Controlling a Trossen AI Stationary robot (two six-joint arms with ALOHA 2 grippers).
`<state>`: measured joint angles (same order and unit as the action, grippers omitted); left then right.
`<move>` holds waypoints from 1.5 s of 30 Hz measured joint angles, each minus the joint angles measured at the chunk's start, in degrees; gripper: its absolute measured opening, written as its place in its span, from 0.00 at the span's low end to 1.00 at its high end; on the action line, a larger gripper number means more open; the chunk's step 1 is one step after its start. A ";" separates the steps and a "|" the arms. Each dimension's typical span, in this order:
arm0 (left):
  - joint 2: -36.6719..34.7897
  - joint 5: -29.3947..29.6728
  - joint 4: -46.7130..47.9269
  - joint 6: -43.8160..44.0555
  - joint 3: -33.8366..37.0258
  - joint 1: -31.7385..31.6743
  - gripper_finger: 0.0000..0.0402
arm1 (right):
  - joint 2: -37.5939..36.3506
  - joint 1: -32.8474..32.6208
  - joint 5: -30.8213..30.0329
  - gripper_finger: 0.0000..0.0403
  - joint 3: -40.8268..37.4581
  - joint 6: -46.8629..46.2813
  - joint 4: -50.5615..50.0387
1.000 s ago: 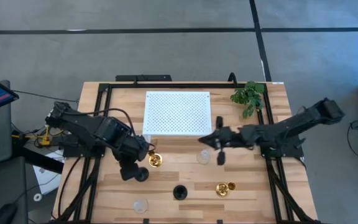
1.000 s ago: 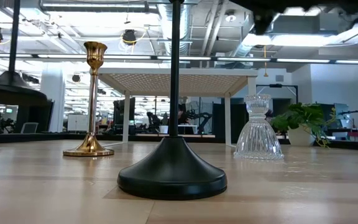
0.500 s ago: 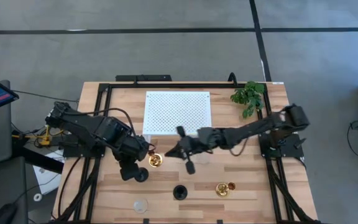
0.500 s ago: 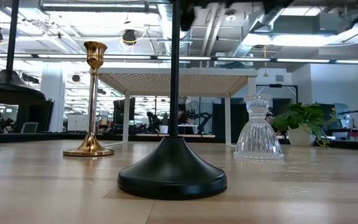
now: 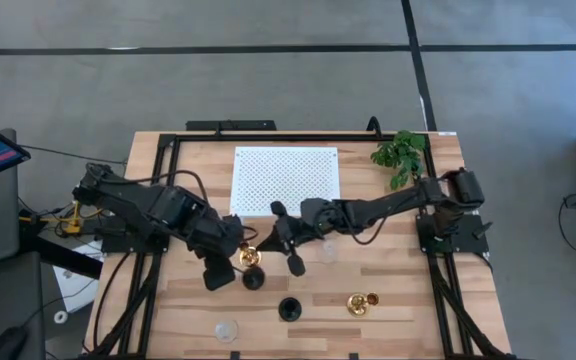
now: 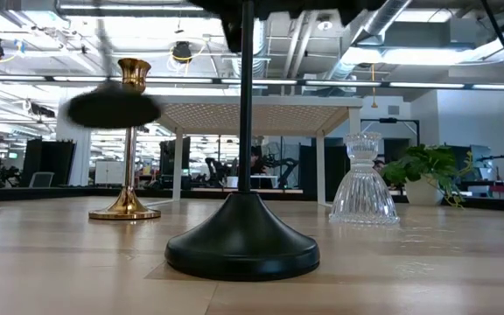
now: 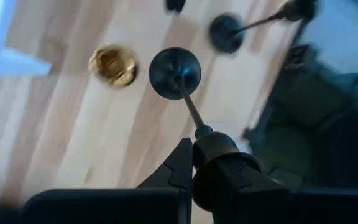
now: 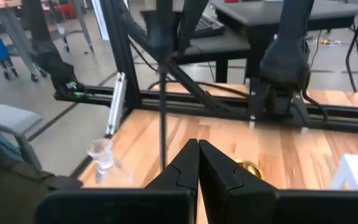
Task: Pick & Place candle stick holders
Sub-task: Put the left black candle holder on the shelf
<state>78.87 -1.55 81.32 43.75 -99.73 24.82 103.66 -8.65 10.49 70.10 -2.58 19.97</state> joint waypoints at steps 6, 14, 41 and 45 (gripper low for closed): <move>0.00 2.56 -7.92 -4.91 -1.61 -0.07 0.05 | -1.72 -1.19 -0.01 0.00 -0.12 1.50 -5.05; 0.00 5.02 -7.76 -7.78 -1.59 -0.58 0.05 | -4.91 -1.45 -0.04 0.00 -0.20 1.52 -12.24; 0.02 10.13 -13.81 -14.93 -1.57 -0.57 0.05 | -4.00 -2.60 -0.10 0.41 -0.14 3.00 -8.23; 0.02 10.18 -13.75 -14.99 -1.57 -0.55 0.05 | -4.00 -2.60 -0.08 0.29 -0.14 2.98 -8.22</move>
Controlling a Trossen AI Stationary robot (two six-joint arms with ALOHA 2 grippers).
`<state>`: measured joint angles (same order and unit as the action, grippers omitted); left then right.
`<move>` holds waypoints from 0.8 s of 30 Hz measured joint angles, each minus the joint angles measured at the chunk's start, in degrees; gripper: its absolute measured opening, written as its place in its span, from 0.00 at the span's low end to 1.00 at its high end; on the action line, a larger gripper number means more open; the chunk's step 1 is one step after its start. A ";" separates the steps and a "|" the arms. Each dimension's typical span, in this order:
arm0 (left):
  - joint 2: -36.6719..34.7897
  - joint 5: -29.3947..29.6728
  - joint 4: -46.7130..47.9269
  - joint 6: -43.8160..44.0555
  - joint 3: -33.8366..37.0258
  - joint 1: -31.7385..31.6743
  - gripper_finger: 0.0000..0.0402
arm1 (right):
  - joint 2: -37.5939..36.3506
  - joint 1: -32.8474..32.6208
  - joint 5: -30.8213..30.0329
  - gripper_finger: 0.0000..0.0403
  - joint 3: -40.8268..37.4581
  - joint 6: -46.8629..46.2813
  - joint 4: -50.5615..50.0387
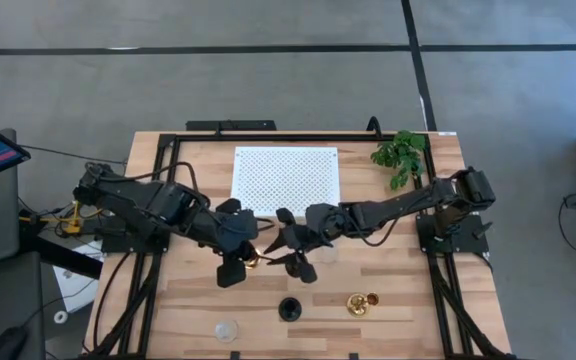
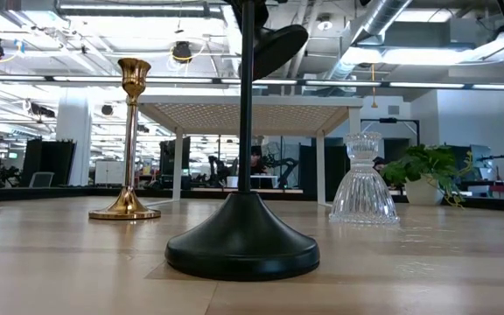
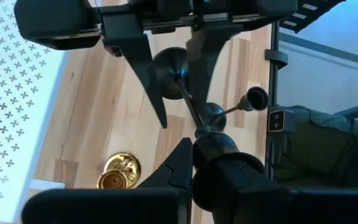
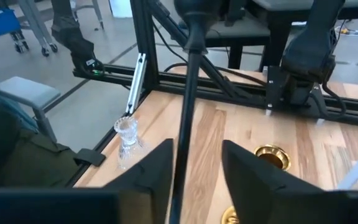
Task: Pick & Place candle stick holders
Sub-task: Put the left black candle holder on the shelf
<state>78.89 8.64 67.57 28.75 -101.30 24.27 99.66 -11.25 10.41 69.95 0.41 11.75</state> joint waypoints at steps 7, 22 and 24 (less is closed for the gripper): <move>0.02 0.41 -0.01 0.15 0.02 -0.02 0.05 | 0.00 0.05 0.04 0.03 0.00 -0.08 -0.58; -0.27 -0.13 0.18 -0.02 0.04 0.04 0.19 | 0.00 0.10 -3.23 0.01 0.00 3.39 -1.73; -0.98 -0.11 0.48 -0.02 0.04 0.03 0.19 | 0.00 0.24 -3.29 0.01 0.00 3.39 -2.39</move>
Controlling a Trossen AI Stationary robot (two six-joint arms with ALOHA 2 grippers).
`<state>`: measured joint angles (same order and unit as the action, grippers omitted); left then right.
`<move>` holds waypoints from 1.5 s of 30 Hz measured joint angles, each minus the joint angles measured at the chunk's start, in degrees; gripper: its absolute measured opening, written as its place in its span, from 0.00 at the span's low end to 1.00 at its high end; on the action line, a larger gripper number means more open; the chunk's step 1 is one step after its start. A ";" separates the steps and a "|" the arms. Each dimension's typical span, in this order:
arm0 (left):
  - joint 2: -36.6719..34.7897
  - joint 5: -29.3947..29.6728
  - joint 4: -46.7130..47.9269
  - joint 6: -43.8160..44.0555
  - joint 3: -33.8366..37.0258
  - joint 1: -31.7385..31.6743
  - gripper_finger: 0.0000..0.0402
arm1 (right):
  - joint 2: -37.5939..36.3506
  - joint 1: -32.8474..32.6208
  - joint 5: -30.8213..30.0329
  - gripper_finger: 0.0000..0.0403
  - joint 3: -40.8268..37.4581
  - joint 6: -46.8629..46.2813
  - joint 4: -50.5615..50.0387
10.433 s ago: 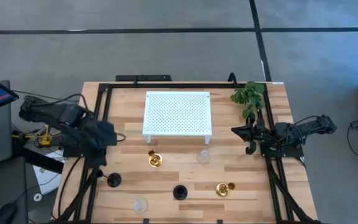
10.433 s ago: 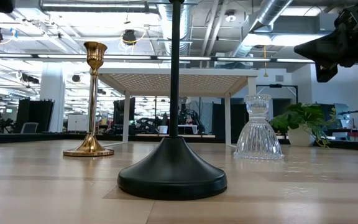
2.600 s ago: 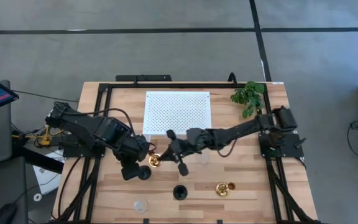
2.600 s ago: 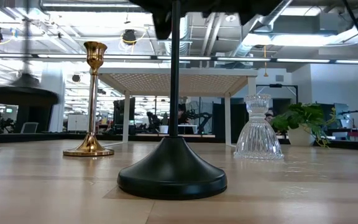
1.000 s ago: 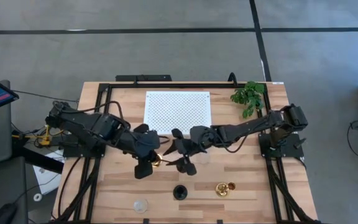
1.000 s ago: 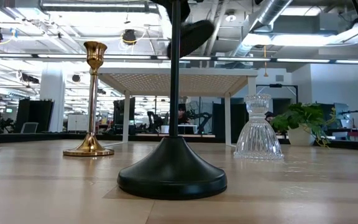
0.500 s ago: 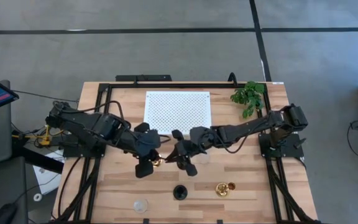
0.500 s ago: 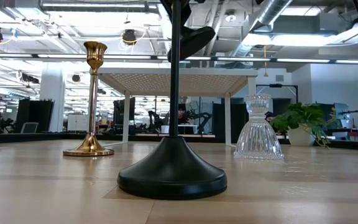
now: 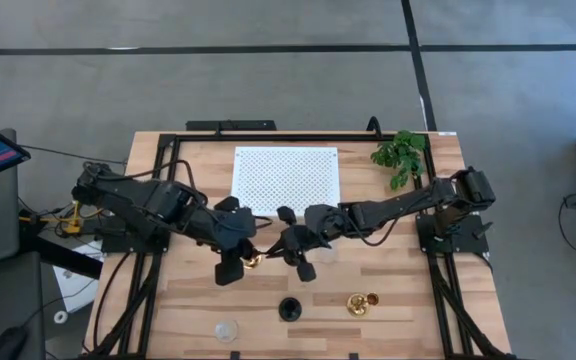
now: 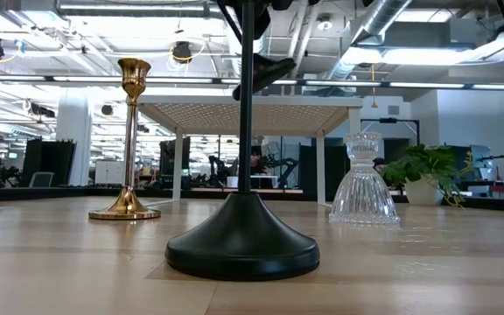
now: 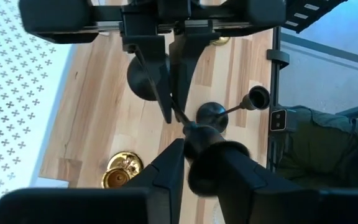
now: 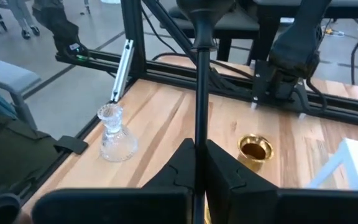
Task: Pick & Place candle stick holders
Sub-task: Put the left black candle holder on the shelf
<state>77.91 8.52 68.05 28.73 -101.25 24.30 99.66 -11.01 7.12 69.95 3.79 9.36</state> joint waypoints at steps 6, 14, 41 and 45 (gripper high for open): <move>-4.41 -0.38 -0.26 0.02 0.00 0.02 0.20 | -0.09 0.00 -4.34 0.00 -0.07 0.92 -2.40; -10.43 3.43 -0.20 0.39 2.02 0.19 0.20 | -5.18 -0.02 -15.67 0.00 -0.04 5.67 -5.31; -19.28 3.92 -0.24 0.22 19.15 0.49 0.20 | -15.77 24.27 -17.29 0.00 -23.80 -3.77 36.53; -19.52 3.92 -0.26 0.21 19.15 0.49 0.20 | -14.88 26.91 -17.25 0.00 -23.85 -5.25 37.67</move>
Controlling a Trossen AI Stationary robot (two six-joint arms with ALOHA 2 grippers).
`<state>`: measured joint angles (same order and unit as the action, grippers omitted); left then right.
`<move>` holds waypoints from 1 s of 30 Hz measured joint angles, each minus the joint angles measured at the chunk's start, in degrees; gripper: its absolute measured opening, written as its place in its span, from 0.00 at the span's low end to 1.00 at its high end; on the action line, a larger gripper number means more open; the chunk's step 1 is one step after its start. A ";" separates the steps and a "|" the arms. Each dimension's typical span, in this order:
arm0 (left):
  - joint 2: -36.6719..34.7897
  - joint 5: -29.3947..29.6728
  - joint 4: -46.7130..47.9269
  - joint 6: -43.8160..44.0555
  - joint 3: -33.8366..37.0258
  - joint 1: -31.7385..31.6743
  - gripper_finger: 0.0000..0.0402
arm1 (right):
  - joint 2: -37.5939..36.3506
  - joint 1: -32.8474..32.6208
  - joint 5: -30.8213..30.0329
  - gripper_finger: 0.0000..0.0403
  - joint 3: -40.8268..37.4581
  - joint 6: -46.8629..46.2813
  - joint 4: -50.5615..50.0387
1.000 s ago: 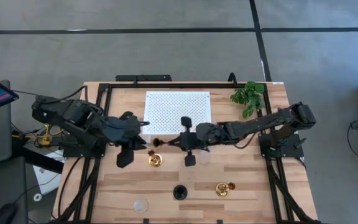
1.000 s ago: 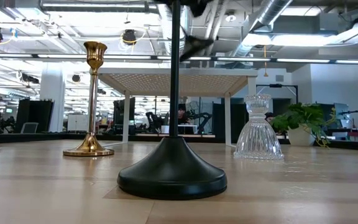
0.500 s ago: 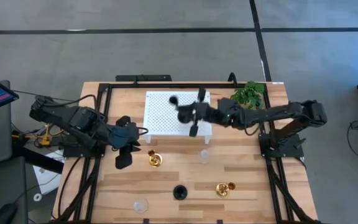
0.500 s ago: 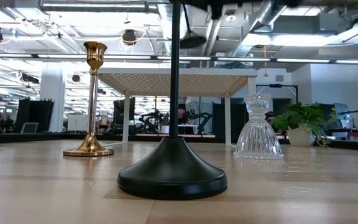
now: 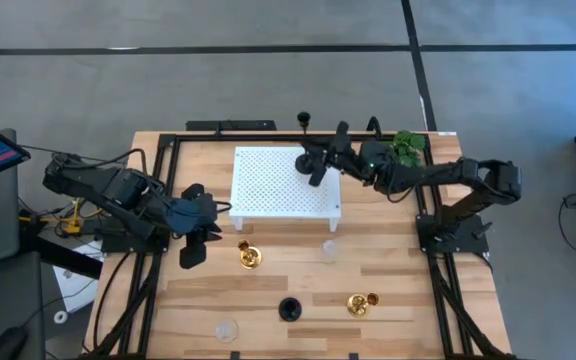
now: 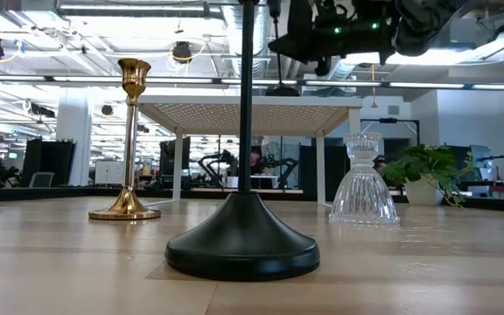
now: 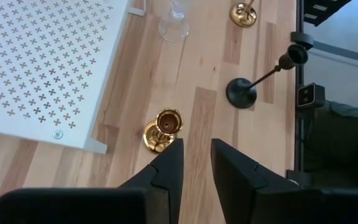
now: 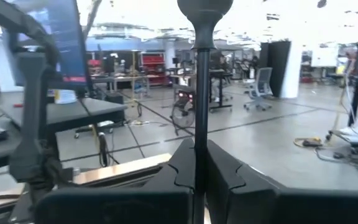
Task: Pick & Place candle stick holders
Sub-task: Put the left black candle holder on the shelf
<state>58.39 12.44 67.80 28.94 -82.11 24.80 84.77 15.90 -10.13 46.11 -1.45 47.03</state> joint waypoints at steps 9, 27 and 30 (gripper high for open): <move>0.11 -0.02 0.03 -0.16 0.00 0.00 0.20 | 0.81 3.19 -2.68 0.00 -0.17 -2.58 -0.91; 0.15 -0.02 0.04 -0.16 0.00 0.00 0.20 | 0.83 2.89 -12.68 0.00 -0.18 -1.05 -7.83; 0.15 -0.02 0.04 -0.16 0.00 0.00 0.20 | 0.83 2.89 -12.68 0.00 -0.18 -1.05 -8.00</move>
<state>58.54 12.43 67.83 28.77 -82.11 24.80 85.60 18.79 -22.81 45.93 -2.50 39.03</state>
